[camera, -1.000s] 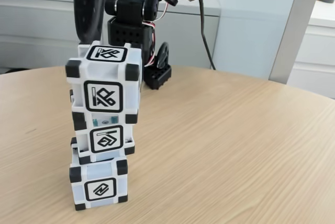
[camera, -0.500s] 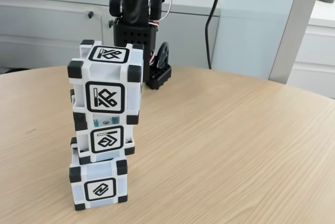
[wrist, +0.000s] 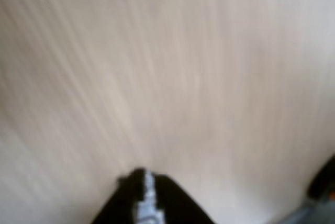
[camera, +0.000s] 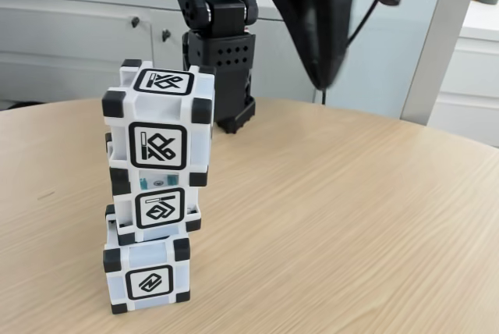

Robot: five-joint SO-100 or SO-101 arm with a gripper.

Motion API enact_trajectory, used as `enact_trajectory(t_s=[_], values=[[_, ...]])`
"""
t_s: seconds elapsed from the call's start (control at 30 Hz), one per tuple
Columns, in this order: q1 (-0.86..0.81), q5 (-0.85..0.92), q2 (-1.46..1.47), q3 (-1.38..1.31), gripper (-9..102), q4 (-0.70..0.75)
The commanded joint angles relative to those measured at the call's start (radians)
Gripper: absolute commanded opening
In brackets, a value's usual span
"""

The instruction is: Stack cubes from left to right.

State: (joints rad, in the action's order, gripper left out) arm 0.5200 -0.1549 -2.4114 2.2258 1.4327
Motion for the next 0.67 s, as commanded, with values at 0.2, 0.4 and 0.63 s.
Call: enact_trajectory(t_s=[0.2,0.4,0.63], values=[[-0.002,0.041,-0.009,0.210,0,-0.206],[-0.008,0.083,-0.011,0.330,0,-0.299],[-0.008,0.066,-0.011,0.336,0,-0.308]])
